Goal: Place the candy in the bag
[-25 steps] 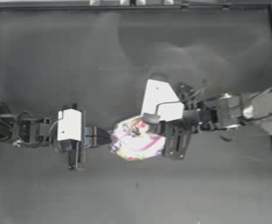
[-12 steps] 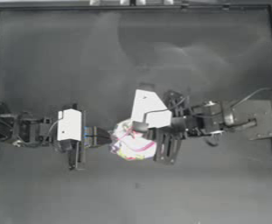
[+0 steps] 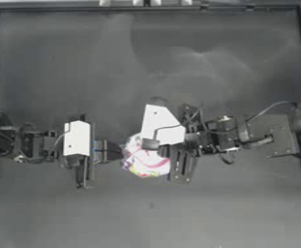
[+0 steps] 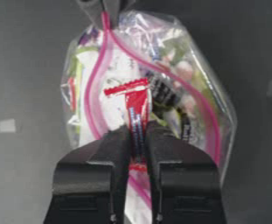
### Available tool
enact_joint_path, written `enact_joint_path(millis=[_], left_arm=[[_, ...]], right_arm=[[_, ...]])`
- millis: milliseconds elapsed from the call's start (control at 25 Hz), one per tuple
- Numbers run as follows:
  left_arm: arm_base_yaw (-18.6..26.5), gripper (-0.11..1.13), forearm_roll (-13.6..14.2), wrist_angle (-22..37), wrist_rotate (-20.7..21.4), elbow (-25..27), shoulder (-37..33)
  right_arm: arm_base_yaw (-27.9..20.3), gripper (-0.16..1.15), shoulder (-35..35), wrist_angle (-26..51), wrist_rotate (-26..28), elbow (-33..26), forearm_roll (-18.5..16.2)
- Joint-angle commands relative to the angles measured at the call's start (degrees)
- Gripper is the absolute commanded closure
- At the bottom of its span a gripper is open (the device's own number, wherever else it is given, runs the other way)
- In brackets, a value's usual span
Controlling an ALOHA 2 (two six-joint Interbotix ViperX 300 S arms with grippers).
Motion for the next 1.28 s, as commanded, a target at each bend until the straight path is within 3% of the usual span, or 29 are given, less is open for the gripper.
enact_joint_path(millis=[40, 240, 920, 1280], left_arm=[[0.00, 0.96, 0.09, -0.35, -0.09, -0.97, -1.32], [0.00, 0.96, 0.09, -0.35, -0.18, -0.97, -1.32], [-1.05, 0.96, -0.09, -0.26, -0.62, -0.97, -2.37], [-1.93, 0.96, -0.35, 1.23, -0.70, -0.97, -5.62]], right_arm=[[0.09, 0.33, -1.14, -0.53, 0.00, -1.58, -0.35], [0.09, 0.11, -0.97, -0.70, 0.26, -1.58, -0.44], [0.09, 0.11, -8.70, 3.78, 0.88, -1.14, -4.57], [0.09, 0.11, -9.49, 5.01, 0.79, -1.14, -5.45]])
